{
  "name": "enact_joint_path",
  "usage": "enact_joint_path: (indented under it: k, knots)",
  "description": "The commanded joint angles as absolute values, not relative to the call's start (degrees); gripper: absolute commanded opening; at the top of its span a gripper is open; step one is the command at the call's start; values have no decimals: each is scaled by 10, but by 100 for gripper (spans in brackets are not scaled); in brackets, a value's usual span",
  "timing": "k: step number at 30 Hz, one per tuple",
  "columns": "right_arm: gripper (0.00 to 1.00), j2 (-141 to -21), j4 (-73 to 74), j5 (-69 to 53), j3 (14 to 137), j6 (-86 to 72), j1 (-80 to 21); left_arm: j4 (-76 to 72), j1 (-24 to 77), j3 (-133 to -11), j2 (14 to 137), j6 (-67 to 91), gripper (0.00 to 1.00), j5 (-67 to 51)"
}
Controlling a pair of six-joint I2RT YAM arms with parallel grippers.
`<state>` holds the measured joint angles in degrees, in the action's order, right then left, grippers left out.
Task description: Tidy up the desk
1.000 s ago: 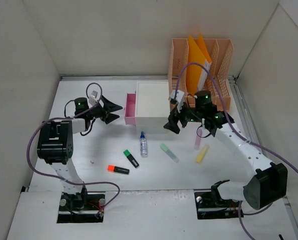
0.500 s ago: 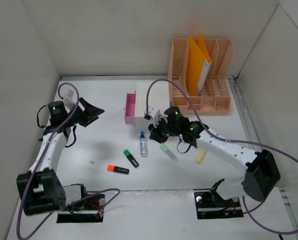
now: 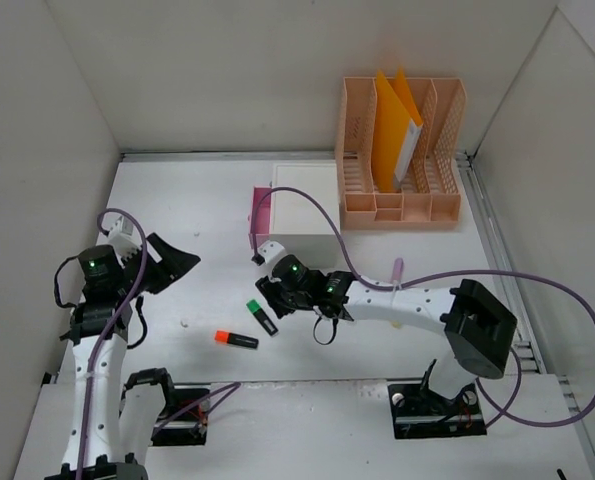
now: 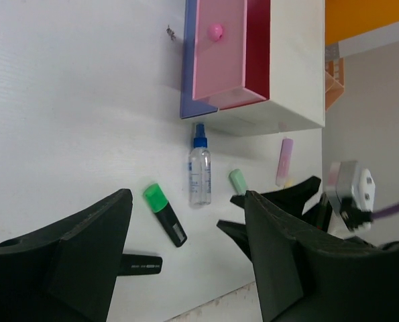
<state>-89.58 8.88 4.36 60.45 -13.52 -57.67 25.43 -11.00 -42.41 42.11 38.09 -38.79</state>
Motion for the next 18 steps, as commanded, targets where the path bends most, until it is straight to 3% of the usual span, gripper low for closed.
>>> enact_joint_path:
  k: [1, 18]
  knots:
    - [42, -918, 46, 132, 635, -198, -573, 293, -115, -420, 417, 354, 64, -379]
    - [44, -989, 47, 224, 659, -228, -586, 281, -105, -387, 410, 352, 71, -384]
